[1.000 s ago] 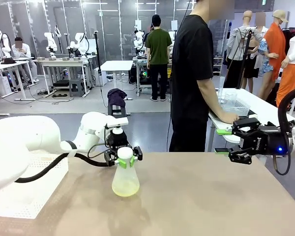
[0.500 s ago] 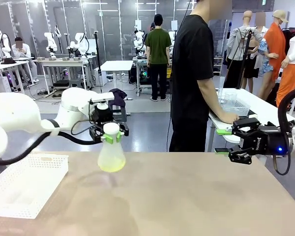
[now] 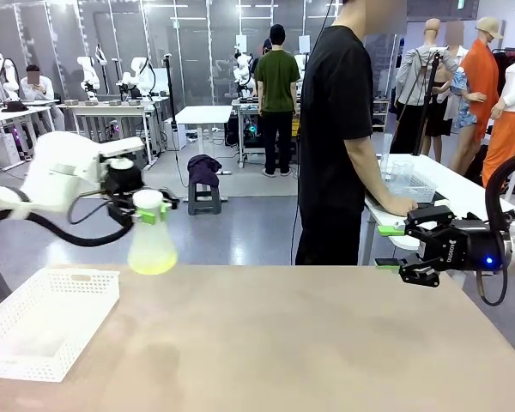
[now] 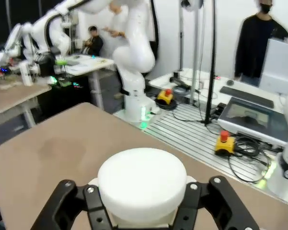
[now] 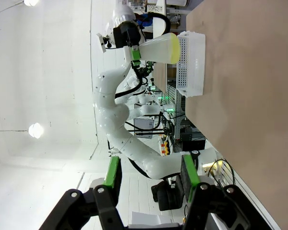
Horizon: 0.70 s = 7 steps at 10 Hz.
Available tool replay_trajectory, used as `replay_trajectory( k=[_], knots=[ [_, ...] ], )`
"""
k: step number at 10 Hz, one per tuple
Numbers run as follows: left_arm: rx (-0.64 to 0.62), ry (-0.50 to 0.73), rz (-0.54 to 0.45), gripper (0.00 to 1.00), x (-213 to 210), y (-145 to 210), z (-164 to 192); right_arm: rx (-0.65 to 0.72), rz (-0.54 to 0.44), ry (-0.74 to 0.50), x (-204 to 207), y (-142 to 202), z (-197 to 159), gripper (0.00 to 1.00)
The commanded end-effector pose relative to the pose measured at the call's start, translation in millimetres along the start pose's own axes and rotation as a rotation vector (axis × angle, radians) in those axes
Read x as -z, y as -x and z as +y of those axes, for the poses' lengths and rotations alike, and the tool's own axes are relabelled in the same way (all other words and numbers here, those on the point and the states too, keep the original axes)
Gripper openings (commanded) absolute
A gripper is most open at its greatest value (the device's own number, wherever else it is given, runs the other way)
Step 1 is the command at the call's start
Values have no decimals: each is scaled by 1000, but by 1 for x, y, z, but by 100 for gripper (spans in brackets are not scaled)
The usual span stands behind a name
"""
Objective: Prepare the solutions needed for the experiment.
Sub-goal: When the human places the Big flask in the center of the table, pick up the Big flask and place it in the left Organizing basket.
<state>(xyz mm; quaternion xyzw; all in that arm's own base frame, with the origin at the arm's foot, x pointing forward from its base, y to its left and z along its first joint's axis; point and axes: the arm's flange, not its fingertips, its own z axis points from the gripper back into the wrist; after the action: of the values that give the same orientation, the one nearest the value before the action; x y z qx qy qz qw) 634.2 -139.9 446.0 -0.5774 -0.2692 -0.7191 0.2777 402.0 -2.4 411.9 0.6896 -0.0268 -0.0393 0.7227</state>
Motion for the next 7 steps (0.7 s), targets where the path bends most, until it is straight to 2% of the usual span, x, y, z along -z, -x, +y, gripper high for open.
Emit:
replay_trajectory(
  k=[1, 3, 5, 7],
  knots=[
    [37, -134, -5, 3, 19, -3, -72, -2, 2, -7, 0, 0, 0, 63],
    [76, -278, -19, 3, -9, 12, -116, -2, 2, -7, 0, 0, 0, 63],
    [54, -430, -46, 3, -29, 38, -153, -2, 2, -7, 0, 0, 0, 63],
    [46, -580, -19, 3, -37, 60, -175, -2, 2, -7, 0, 0, 0, 63]
  ],
)
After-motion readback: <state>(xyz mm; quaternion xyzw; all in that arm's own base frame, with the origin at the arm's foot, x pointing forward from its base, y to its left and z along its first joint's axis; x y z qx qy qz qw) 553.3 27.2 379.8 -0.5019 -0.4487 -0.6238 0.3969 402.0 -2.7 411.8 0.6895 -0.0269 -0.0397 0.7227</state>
